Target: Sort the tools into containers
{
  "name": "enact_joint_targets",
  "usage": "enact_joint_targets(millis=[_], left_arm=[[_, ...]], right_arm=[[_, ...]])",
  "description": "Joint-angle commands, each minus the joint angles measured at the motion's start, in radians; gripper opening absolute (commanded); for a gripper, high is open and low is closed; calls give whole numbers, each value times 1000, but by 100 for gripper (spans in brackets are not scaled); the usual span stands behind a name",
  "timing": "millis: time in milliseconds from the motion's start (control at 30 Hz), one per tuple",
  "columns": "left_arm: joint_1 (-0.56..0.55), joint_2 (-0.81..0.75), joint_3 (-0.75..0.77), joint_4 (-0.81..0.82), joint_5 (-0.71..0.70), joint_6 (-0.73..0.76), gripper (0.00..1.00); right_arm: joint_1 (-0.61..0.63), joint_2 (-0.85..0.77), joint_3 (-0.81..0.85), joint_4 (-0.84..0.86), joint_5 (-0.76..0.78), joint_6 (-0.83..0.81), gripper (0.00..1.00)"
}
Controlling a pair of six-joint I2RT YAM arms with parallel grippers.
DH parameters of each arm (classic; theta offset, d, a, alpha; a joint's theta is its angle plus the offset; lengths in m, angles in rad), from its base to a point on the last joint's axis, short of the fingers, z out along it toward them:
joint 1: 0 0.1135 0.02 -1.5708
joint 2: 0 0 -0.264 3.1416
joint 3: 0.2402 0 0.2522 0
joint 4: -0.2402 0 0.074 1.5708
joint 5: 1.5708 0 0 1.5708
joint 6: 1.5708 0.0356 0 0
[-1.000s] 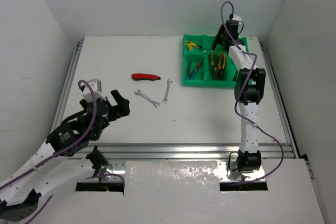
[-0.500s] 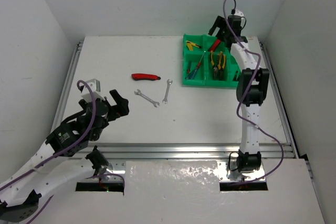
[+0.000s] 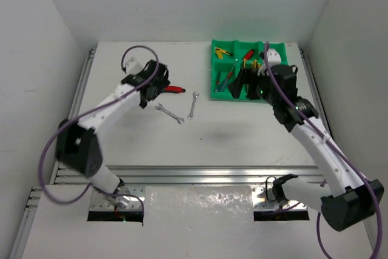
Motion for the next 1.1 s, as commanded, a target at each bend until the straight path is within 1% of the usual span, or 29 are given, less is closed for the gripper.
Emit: enact_joint_targets(millis=[0,33,67,100,133,167,200,233,267,300,367,433,600,633,667,733,767,800,833,1000,1067], left_arm=[[37,207,225,-97,6,-164,98],[43,329,356,-145,-8,-187,98],[50,383,417,-188,-14,-204,97],[59,482,474,-248,-28,-232,95],[63,529,567,-273,-45,-244,93],[74,570,604,-309,-48,-262,90],[80,647,638,-319,-46,-263,90],[88,682,693,-328,-37,-264,89],[99,713,715,-328,-34,-263,89],[102,763,749,-313,-22,-234,89],[108,802,770,-288,-33,-227,88],[116,838,772,-251,-31,-197,83],[163,908,770,-173,35,-154,79],[174,919,767,-141,50,-129,72],[175,925,764,-135,59,-126,69],[182,933,763,-115,58,-120,69],[183,937,760,-110,59,-108,67],[183,940,758,-104,64,-103,61],[185,940,754,-84,72,-88,47],[189,940,728,-21,115,-56,45],[191,940,726,2,145,-39,34]], right_arm=[[6,-52,-221,-86,9,12,99],[7,-80,-253,-97,5,22,99],[9,-136,-315,-103,-3,26,99],[13,-159,-342,-105,-21,26,99],[13,-181,-364,-106,-32,22,99],[15,-210,-385,-112,-40,14,99],[16,-218,-387,-137,-43,-3,99],[15,-226,-381,-152,-45,-12,99],[16,-232,-377,-167,-54,-23,99],[16,-245,-378,-181,-58,-35,99],[18,-259,-387,-183,-67,-46,99],[18,-275,-402,-177,-81,-62,99],[18,-275,-418,-160,-112,-73,99],[18,-275,-424,-148,-129,-75,99],[16,-275,-429,-143,-136,-73,99],[18,-282,-448,-126,-152,-73,99],[18,-287,-458,-103,-170,-69,99],[18,-290,-474,-95,-173,-64,99],[18,-293,-481,-86,-178,-58,99],[18,-281,-496,-43,-209,-30,99],[18,-275,-498,-36,-216,-21,99]])
